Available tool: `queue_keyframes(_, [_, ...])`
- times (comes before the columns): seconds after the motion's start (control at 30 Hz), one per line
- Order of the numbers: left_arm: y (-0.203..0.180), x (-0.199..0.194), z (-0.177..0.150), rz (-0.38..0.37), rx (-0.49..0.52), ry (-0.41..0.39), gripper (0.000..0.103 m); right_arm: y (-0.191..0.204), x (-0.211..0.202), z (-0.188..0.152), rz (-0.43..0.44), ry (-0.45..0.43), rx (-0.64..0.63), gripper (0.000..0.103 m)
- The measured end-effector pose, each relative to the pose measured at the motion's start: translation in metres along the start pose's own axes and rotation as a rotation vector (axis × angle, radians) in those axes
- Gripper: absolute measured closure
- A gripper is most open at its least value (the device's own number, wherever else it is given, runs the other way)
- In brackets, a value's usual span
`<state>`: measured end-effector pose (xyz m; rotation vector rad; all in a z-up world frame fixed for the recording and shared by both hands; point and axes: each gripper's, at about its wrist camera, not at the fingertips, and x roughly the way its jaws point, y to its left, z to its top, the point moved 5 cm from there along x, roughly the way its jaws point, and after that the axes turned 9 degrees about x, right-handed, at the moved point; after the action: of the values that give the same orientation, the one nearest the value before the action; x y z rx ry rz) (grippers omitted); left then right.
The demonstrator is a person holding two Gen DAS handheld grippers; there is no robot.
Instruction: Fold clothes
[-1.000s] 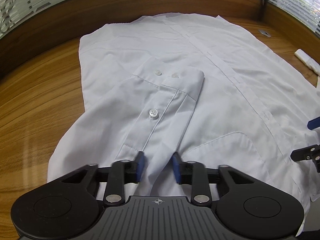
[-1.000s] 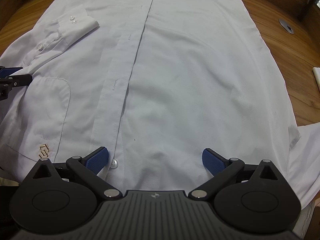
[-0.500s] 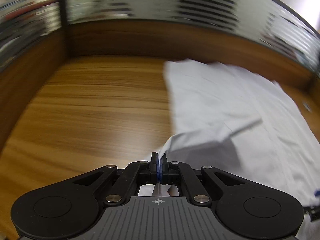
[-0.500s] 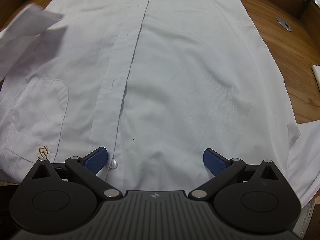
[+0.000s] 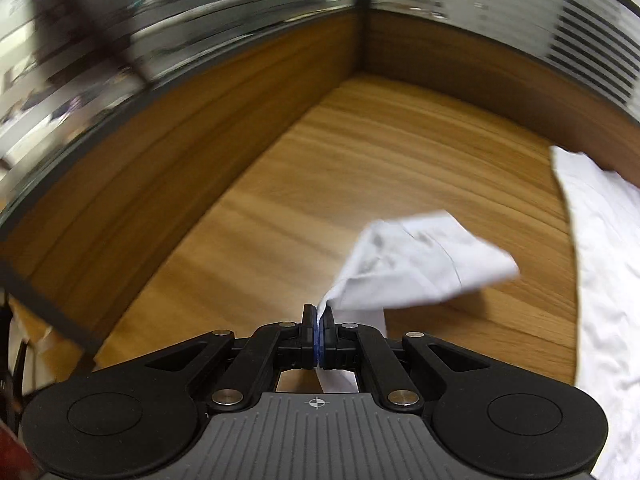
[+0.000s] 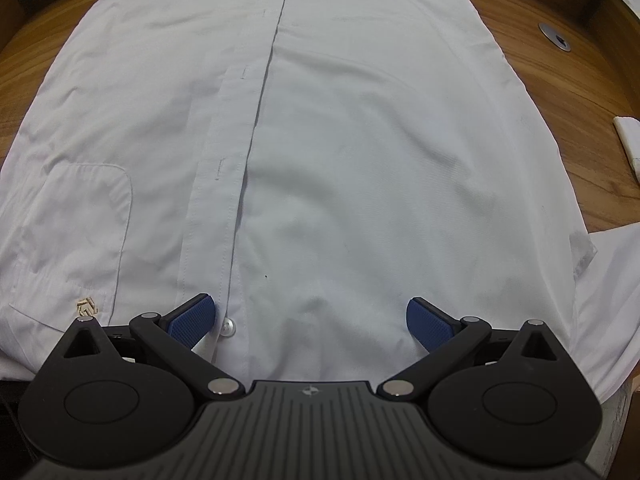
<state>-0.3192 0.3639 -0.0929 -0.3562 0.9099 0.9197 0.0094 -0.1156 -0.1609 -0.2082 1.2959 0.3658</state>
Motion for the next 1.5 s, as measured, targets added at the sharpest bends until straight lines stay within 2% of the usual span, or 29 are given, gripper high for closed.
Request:
queue_keyframes(0.13, [0.025,-0.005,-0.008,0.015,-0.058,0.009,0.100,0.004,0.001,0.001,-0.013,0.003,-0.008,0.001])
queue_keyframes(0.27, [0.041,-0.020,-0.016,0.014,-0.071,0.012,0.100,0.008,0.001,0.002,-0.028,0.005,-0.023,0.001])
queue_keyframes(0.4, [0.059,-0.032,-0.033,0.020,-0.080,0.046,0.100,0.016,-0.003,0.004,-0.050,0.010,-0.060,0.001])
queue_keyframes(0.5, [0.068,-0.032,-0.050,0.024,-0.081,0.077,0.099,0.033,-0.014,0.009,-0.055,-0.001,-0.118,0.015])
queue_keyframes(0.57, [0.071,-0.031,-0.060,0.020,-0.089,0.092,0.099,0.049,-0.026,0.014,-0.041,-0.019,-0.163,0.017])
queue_keyframes(0.67, [0.072,-0.032,-0.067,0.020,-0.075,0.082,0.094,0.092,-0.047,0.024,0.030,-0.049,-0.238,0.019])
queue_keyframes(0.77, [0.068,-0.035,-0.067,0.018,-0.024,0.050,0.079,0.156,-0.059,0.031,0.121,-0.038,-0.328,0.023])
queue_keyframes(0.83, [0.063,-0.034,-0.063,0.011,0.024,0.022,0.065,0.202,-0.061,0.032,0.173,-0.025,-0.392,0.030])
queue_keyframes(0.93, [0.056,-0.028,-0.057,0.001,0.096,0.000,0.055,0.266,-0.058,0.026,0.254,0.002,-0.482,0.035])
queue_keyframes(1.0, [0.053,-0.023,-0.052,-0.003,0.140,0.004,0.050,0.305,-0.056,0.014,0.304,0.029,-0.550,0.040])
queue_keyframes(1.07, [0.052,-0.016,-0.048,0.000,0.177,0.005,0.049,0.336,-0.053,0.003,0.335,0.048,-0.647,0.040])
queue_keyframes(1.13, [0.052,-0.009,-0.044,-0.001,0.203,0.007,0.046,0.359,-0.049,-0.006,0.327,0.051,-0.743,0.041])
queue_keyframes(1.23, [0.051,0.000,-0.040,-0.027,0.234,0.006,0.046,0.386,-0.043,-0.017,0.314,0.052,-0.852,0.042])
queue_keyframes(1.33, [0.050,0.004,-0.038,-0.055,0.276,-0.011,0.049,0.405,-0.038,-0.021,0.339,0.067,-0.891,0.042])
queue_keyframes(1.37, [0.050,0.003,-0.038,-0.060,0.289,-0.022,0.056,0.410,-0.037,-0.021,0.349,0.070,-0.895,0.042])
queue_keyframes(1.4, [0.050,0.003,-0.038,-0.066,0.302,-0.033,0.077,0.415,-0.037,-0.022,0.357,0.072,-0.898,0.042])
queue_keyframes(1.43, [0.050,0.003,-0.037,-0.071,0.316,-0.044,0.086,0.420,-0.036,-0.022,0.362,0.074,-0.899,0.042])
queue_keyframes(1.5, [0.057,-0.006,-0.034,-0.115,0.281,-0.081,0.091,0.429,-0.034,-0.022,0.371,0.081,-0.905,0.042])
